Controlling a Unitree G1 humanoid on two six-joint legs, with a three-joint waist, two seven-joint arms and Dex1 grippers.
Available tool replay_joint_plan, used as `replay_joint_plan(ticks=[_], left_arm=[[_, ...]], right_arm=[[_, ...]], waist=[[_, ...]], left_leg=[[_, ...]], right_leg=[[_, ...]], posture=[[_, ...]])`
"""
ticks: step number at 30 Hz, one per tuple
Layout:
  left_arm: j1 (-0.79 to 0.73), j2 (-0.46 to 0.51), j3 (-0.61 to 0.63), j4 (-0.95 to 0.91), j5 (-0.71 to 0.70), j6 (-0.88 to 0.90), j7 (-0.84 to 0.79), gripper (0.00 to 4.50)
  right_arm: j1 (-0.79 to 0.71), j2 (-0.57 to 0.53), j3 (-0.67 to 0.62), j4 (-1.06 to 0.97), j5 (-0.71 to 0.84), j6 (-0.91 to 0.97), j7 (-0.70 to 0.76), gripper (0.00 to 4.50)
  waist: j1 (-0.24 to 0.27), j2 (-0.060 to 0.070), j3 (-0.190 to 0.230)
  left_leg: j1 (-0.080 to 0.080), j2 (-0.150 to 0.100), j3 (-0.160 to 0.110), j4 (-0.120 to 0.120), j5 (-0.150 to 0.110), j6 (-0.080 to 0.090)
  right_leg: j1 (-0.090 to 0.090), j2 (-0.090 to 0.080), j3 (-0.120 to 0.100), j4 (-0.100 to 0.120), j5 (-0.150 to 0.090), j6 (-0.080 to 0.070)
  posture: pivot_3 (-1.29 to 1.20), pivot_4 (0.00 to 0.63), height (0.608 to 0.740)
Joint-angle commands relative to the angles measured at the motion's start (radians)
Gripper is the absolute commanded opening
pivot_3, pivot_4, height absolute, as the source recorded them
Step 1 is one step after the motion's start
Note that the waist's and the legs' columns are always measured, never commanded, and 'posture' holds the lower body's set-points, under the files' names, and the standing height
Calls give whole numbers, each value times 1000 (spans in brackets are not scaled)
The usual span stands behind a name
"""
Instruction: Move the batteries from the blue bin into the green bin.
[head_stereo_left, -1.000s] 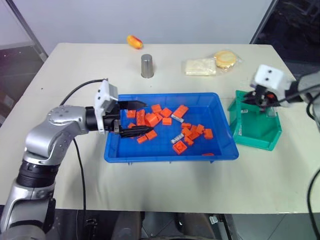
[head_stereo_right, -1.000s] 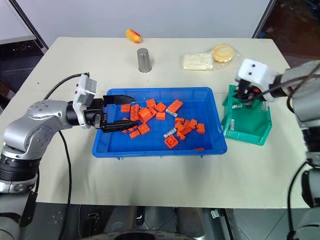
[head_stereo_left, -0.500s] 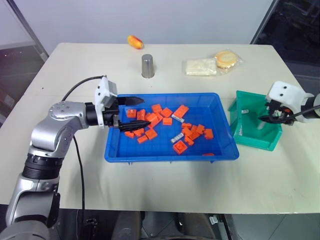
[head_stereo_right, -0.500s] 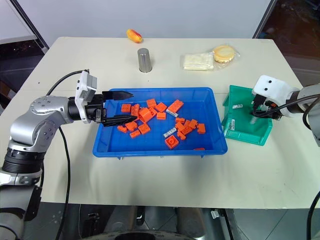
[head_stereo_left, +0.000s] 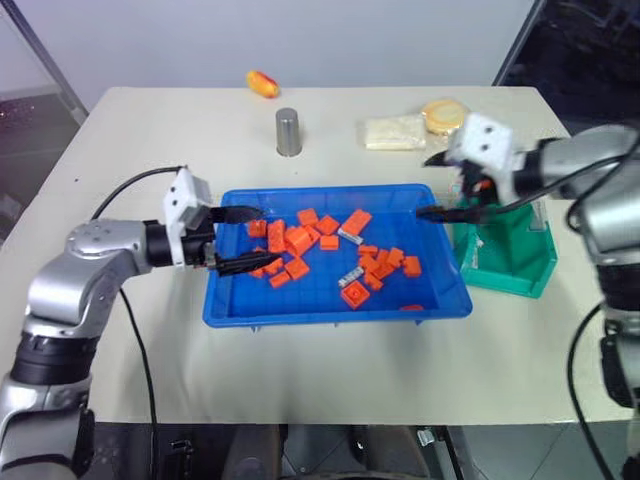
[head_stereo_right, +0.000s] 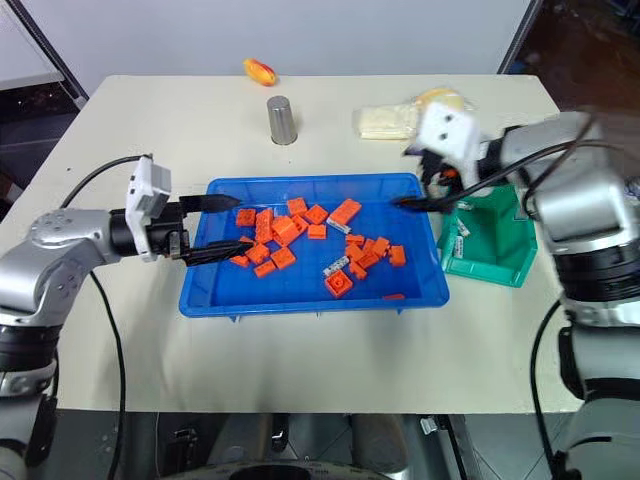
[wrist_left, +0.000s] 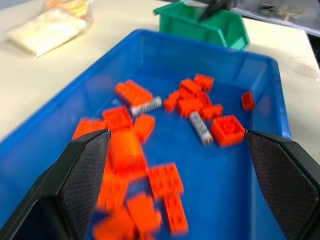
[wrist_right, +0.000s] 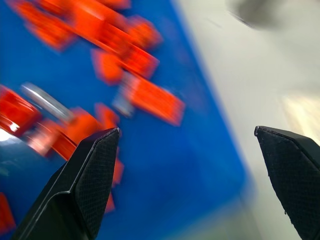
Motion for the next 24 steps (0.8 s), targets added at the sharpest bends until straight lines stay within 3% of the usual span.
replay_joint_plan(ticks=[1, 12, 24], left_arm=[[42, 30, 72, -85, -40, 24, 20, 4500], [186, 33, 169, -228, -101, 83, 116, 4500], [196, 36, 170, -257, -133, 102, 154, 4500]], right_arm=[[15, 44, 32, -36, 25, -100, 30, 4452], [44, 148, 204, 199, -159, -466, 5, 4452], [34, 223, 242, 338, -223, -593, 28, 4452]], waist=[[4, 0, 0], [0, -1, 0], [-4, -1, 0]], left_leg=[[0, -1, 0, 0, 0, 0], [0, -1, 0, 0, 0, 0], [1, -1, 0, 0, 0, 0]], right_leg=[[0, -1, 0, 0, 0, 0], [0, -2, -1, 0, 0, 0], [0, -1, -1, 1, 0, 0]], posture=[[0, 150, 740], [0, 150, 740], [0, 150, 740]])
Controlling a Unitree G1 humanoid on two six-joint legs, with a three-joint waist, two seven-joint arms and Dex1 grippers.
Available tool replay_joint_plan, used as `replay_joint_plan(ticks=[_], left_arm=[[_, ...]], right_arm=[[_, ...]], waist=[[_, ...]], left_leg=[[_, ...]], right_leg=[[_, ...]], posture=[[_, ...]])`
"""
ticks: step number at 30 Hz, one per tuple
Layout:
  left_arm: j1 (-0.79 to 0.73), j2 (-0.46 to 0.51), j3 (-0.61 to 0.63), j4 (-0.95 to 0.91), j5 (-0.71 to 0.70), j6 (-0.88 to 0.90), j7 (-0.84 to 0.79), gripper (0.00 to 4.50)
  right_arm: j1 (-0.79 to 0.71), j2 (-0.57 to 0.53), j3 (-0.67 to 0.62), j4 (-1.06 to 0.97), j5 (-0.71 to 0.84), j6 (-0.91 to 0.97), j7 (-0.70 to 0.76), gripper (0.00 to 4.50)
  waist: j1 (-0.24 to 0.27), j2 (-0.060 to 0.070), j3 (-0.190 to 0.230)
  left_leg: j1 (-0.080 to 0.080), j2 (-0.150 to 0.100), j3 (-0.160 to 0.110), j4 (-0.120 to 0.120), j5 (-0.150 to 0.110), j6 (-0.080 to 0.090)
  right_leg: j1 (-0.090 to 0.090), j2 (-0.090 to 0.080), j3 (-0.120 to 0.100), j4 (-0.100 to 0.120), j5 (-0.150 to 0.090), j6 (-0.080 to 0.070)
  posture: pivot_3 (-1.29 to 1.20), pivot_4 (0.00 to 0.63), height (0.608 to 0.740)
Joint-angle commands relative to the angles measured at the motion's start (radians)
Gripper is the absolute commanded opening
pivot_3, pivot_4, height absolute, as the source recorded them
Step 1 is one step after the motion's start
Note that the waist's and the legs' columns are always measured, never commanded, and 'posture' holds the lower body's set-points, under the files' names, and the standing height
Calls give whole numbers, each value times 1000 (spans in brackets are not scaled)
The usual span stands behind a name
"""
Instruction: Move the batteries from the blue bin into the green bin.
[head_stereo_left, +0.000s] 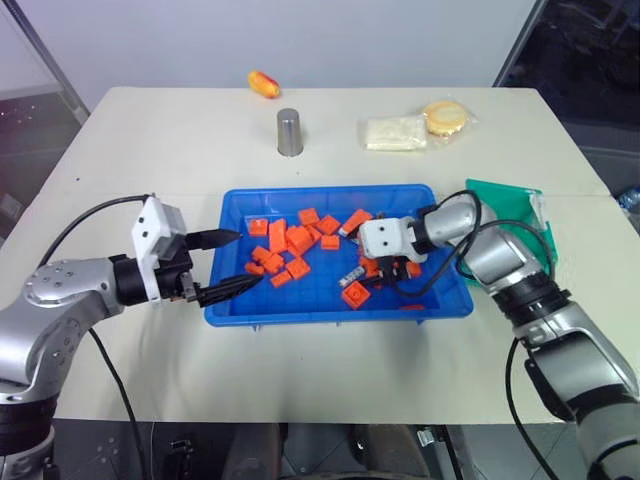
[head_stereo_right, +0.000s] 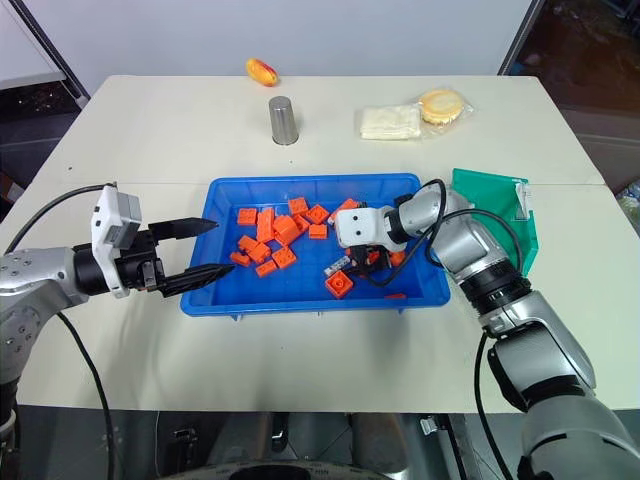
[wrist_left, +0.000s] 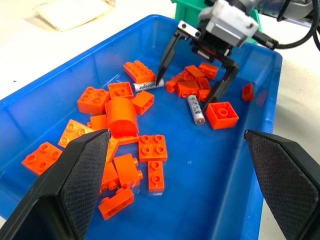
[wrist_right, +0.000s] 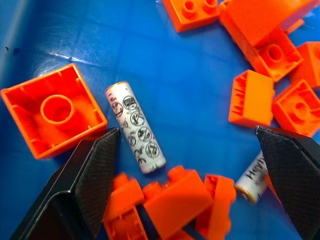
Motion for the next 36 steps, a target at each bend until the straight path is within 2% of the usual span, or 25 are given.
replay_joint_plan(ticks=[1, 4, 10, 11, 16, 21, 27, 30, 33, 36], left_arm=[[-16, 14, 19, -24, -18, -4, 4, 4500], [-19, 19, 18, -17, -19, -6, 0, 4500], [-28, 37, 11, 1, -13, -12, -23, 4500], [-31, 38, 8, 3, -12, -13, -26, 4500], [-47, 36, 3, 11, -10, -16, -31, 4500], [-113, 38, -22, 79, 9, -44, -68, 4500], [-277, -8, -113, 228, 62, -116, -131, 4500], [-366, -72, -149, 310, 73, -141, -141, 4500], [-406, -99, -172, 359, 94, -160, -162, 4500], [-439, -128, -207, 407, 120, -185, -189, 4500]], right_arm=[[-11, 10, 1, 5, -6, -35, 19, 4452], [-13, 19, -3, 14, -8, -45, 23, 3590], [-13, 33, -4, 26, -10, -52, 43, 425], [-14, 34, -4, 29, -10, -52, 44, 18], [-31, 37, -29, 27, -6, -29, 29, 24], [-141, -30, -143, 9, 41, 72, 16, 24], [-171, -223, -271, -74, 92, 222, 65, 24], [-120, -337, -317, -88, 80, 249, 63, 24], [-76, -399, -342, -99, 84, 272, 51, 24], [48, -517, -386, -115, 76, 288, 63, 24]], waist=[[0, 0, 0], [0, 0, 0], [0, 0, 0], [0, 0, 0], [0, 0, 0], [2, 1, 0], [24, 0, 0], [34, 0, 0], [23, 0, 0], [22, 0, 0]], left_leg=[[0, 0, 0, 0, 0, 0], [1, 0, 0, 0, 0, 0], [1, 0, 0, 0, 0, 0], [1, 0, 0, 0, 0, 0], [2, 0, 0, 0, 0, 0], [1, 0, 0, 0, 0, 0], [1, -1, 0, 0, 0, 0], [0, -1, 0, 0, 0, 0], [0, -1, 2, 1, 0, 0], [0, -1, 2, 0, 0, 0]], right_leg=[[0, 0, 0, 0, 0, 0], [1, 0, 0, 0, 0, 0], [1, 0, 0, 0, 0, 0], [1, 0, 0, 0, 0, 0], [1, 0, 0, 0, 0, 0], [1, 0, 0, 0, 0, 0], [1, 0, 0, -1, 0, 0], [1, 0, 0, -1, 0, 0], [1, -1, 0, -1, 0, 0], [0, 0, 1, -1, 0, 0]], posture=[[0, 150, 740], [0, 150, 740], [0, 150, 740], [0, 150, 740], [0, 150, 740], [0, 150, 740], [0, 150, 740], [0, 150, 740], [0, 150, 740], [0, 150, 740]])
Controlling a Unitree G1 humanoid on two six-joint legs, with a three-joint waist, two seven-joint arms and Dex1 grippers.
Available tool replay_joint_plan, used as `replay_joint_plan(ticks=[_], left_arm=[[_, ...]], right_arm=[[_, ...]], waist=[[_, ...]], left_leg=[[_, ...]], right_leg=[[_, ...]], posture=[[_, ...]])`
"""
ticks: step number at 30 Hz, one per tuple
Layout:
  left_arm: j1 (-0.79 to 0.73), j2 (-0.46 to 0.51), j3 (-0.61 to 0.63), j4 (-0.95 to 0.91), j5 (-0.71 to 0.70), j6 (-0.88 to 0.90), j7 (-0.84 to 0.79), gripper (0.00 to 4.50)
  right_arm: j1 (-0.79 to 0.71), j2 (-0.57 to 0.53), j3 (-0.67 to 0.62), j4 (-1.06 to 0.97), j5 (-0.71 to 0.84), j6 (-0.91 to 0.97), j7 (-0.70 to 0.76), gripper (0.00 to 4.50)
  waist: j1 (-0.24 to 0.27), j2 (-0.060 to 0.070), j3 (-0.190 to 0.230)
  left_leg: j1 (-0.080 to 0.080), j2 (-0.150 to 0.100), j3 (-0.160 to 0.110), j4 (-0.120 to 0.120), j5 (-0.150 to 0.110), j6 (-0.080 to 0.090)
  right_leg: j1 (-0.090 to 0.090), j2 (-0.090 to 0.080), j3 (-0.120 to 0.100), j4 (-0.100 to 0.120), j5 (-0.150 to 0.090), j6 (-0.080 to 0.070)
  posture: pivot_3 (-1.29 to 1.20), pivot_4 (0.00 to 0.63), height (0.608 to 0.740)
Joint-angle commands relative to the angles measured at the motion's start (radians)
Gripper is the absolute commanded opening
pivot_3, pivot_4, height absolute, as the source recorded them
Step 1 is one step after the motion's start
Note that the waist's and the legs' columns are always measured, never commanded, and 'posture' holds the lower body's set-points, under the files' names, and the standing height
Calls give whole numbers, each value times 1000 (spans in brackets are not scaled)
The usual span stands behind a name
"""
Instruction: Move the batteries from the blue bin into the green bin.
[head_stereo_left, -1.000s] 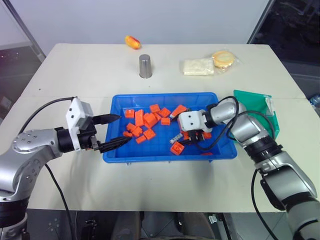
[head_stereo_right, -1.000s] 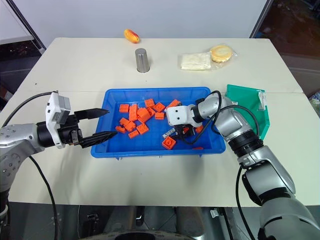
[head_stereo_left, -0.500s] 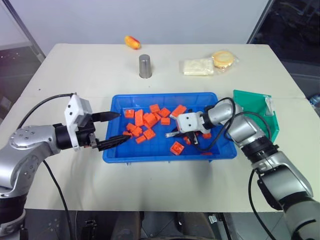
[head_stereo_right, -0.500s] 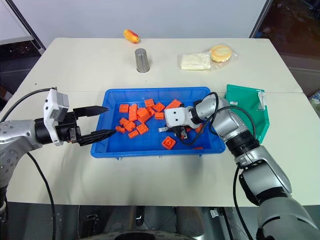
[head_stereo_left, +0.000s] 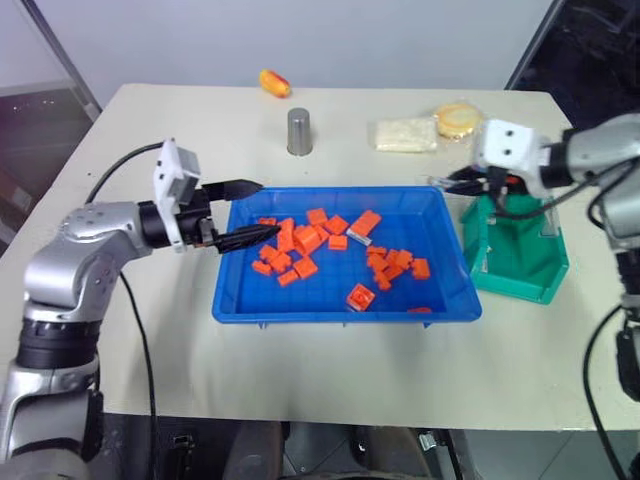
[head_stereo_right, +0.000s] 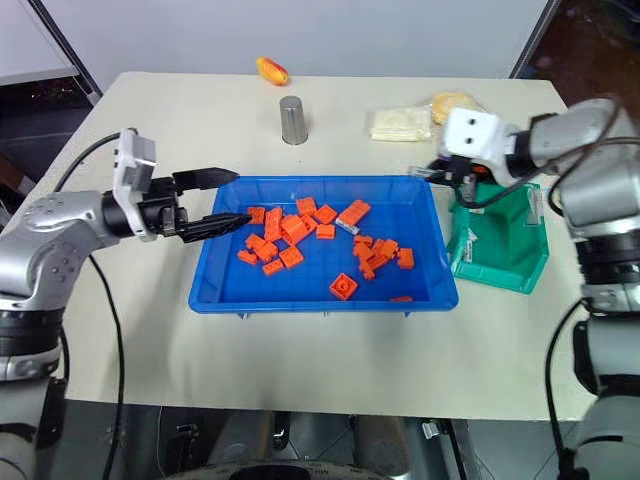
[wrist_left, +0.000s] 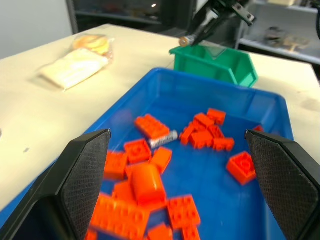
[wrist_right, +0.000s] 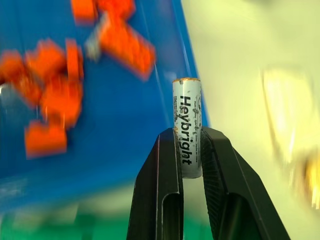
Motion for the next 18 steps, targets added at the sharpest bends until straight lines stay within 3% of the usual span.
replay_joint_plan(ticks=[1, 11, 12, 18], left_arm=[[-31, -11, -12, 31, 22, -37, -31, 4500], [-63, -31, -28, 67, 52, -50, -62, 4500], [-64, -31, -28, 67, 53, -49, -63, 4500], [-54, -20, -18, 48, 50, -39, -60, 4500]], right_arm=[[85, -101, -80, -39, 7, 31, 4, 24], [257, -168, -157, -46, 38, 62, -51, 24], [262, -169, -159, -45, 42, 61, -53, 1053], [256, -168, -142, -40, 32, 44, -78, 4005]], waist=[[2, 0, 0], [-6, 1, 0], [-5, 1, 0], [0, 1, 0]], left_leg=[[0, 0, -1, 0, 0, 0], [1, 1, 0, 1, 0, 0], [1, 1, 0, 1, 0, 0], [1, 1, 0, 1, 0, 0]], right_leg=[[0, 1, 0, 0, 0, 0], [0, 1, 1, 2, 0, 0], [0, 1, 1, 2, 0, 0], [0, 1, 1, 2, 0, 0]], posture=[[0, 150, 740], [0, 150, 740], [0, 150, 740], [0, 150, 740]])
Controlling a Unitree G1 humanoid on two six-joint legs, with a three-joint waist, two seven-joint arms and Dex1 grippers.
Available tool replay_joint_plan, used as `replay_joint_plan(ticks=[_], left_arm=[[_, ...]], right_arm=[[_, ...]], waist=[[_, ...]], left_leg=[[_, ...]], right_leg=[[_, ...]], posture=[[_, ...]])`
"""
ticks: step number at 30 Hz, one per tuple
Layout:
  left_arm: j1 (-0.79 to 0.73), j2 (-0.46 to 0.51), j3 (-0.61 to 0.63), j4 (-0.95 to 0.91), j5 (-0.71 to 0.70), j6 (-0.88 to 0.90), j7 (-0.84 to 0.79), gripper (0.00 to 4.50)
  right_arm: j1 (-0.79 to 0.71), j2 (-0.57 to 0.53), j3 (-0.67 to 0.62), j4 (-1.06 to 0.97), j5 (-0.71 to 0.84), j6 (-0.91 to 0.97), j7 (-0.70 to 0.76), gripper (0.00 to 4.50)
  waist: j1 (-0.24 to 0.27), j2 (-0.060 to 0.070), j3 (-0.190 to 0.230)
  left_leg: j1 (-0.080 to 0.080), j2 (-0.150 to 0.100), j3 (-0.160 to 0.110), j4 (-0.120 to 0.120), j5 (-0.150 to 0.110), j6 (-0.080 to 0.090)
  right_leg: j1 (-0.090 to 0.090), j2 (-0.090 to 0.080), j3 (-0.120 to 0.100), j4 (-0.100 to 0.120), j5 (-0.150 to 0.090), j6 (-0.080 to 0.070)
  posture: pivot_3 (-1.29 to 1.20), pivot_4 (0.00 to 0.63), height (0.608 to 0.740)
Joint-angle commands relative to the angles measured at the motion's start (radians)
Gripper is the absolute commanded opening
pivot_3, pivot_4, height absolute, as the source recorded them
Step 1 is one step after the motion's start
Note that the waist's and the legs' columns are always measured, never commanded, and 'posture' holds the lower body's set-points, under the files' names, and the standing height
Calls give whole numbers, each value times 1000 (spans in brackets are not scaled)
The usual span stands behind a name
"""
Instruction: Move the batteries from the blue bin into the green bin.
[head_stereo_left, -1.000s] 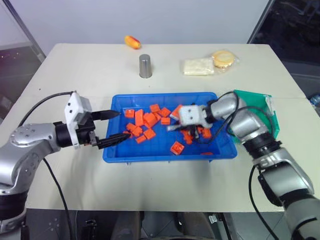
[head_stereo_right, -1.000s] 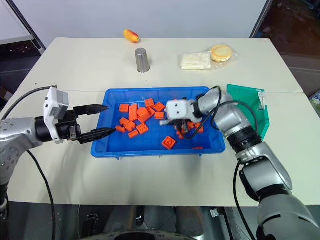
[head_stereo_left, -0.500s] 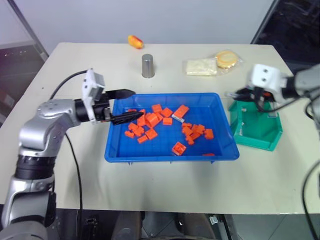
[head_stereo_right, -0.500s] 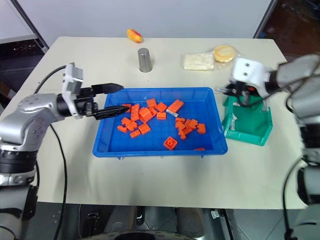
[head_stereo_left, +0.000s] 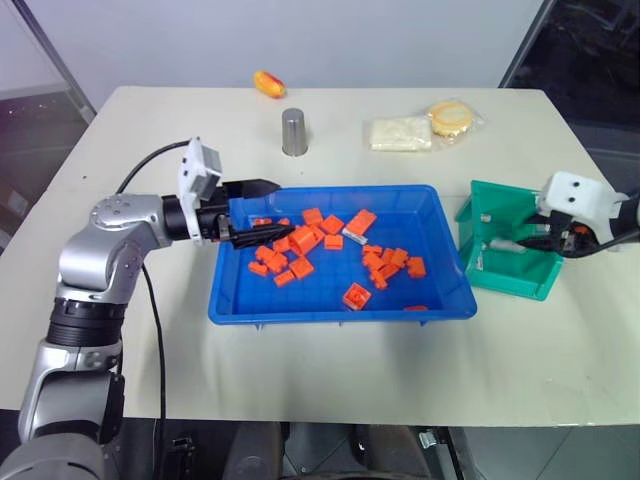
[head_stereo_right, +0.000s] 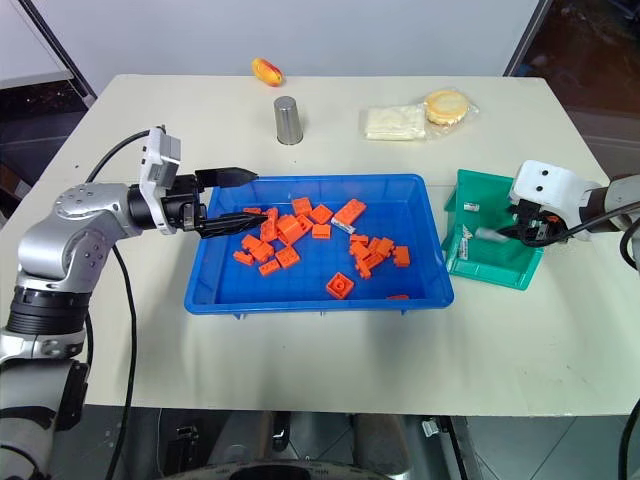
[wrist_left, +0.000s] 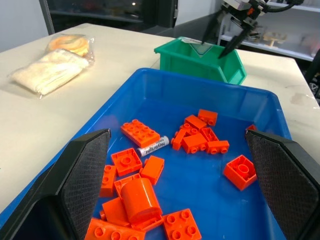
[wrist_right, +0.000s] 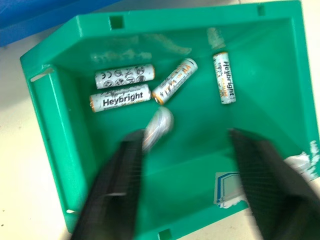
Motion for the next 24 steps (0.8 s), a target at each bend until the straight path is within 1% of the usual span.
replay_joint_plan(ticks=[1, 3, 4, 6, 8, 10, 12, 16, 17, 20, 23, 24], left_arm=[[-3, 17, 23, -37, -3, 3, 1, 4500], [8, 24, 32, -47, -2, 5, 11, 4500], [15, 28, 39, -52, -1, 6, 20, 4500], [28, 36, 54, -64, -5, 10, 34, 4500], [43, 42, 69, -82, -9, 14, 52, 4500], [57, 44, 82, -103, -10, 19, 76, 4500], [78, 45, 96, -136, -21, 32, 97, 4500], [107, 45, 114, -185, -37, 55, 131, 4500], [116, 45, 119, -198, -40, 61, 140, 4500], [152, 50, 140, -242, -55, 82, 164, 4500], [173, 54, 154, -269, -68, 97, 182, 4500], [179, 55, 158, -276, -71, 100, 188, 4500]], right_arm=[[-35, -17, -28, -11, -10, -18, -36, 4424], [-97, 17, -21, -23, 1, 13, -57, 4424], [-137, 53, -25, -43, 32, 60, -66, 4424], [-210, 135, -36, -88, 99, 180, -90, 4424], [-270, 239, -51, -138, 174, 334, -137, 4424], [-308, 339, -56, -161, 214, 464, -210, 4424], [-302, 410, -12, -183, 201, 489, -266, 4424], [-269, 474, 76, -189, 157, 395, -301, 4424], [-265, 473, 112, -176, 127, 327, -297, 4424], [-268, 438, 267, -85, -41, -53, -277, 4424], [-292, 408, 370, 42, -184, -363, -286, 4424], [-300, 411, 390, 84, -204, -426, -279, 4424]], waist=[[1, 0, 0], [-3, 0, 0], [-4, 0, 0], [-19, 0, 0], [-24, 0, 0], [-24, 0, 0], [-21, 0, 0], [-7, 0, 0], [-1, 0, 0], [2, 0, 0], [0, 0, 0], [0, 0, 0]], left_leg=[[0, 0, 0, 0, 0, 0], [0, 0, 0, 0, 0, 0], [0, 0, 0, 0, 0, 0], [1, 1, 0, 0, 0, 0], [1, 1, -1, 0, 0, 0], [1, 1, -2, 0, 0, 0], [0, 1, -3, 0, 0, 0], [-2, -1, -3, 0, 0, 0], [-2, -1, -3, 1, 0, 0], [-2, -2, -2, 1, 0, 0], [-2, -2, -2, 1, 0, 0], [-2, -2, -1, 1, 0, 0]], right_leg=[[0, 0, 0, 0, 0, 0], [0, 0, 0, 0, 0, 0], [0, 0, 0, 0, 0, 0], [0, 0, 0, 0, 0, 0], [0, 1, 0, 2, 0, 0], [0, 2, 0, 2, 0, 0], [-1, 2, 0, 3, 0, 0], [-1, 0, -1, 3, 0, 0], [-2, -1, -1, 3, 0, 0], [-2, -2, 0, 3, 0, 0], [-2, -1, -1, 2, 0, 0], [-2, -1, -1, 2, 0, 0]], posture=[[0, 150, 740], [0, 150, 740], [0, 150, 740], [0, 150, 740], [0, 150, 740], [0, 150, 740], [0, 150, 740], [0, 150, 740], [0, 150, 740], [0, 150, 740], [0, 150, 740], [0, 150, 740]])
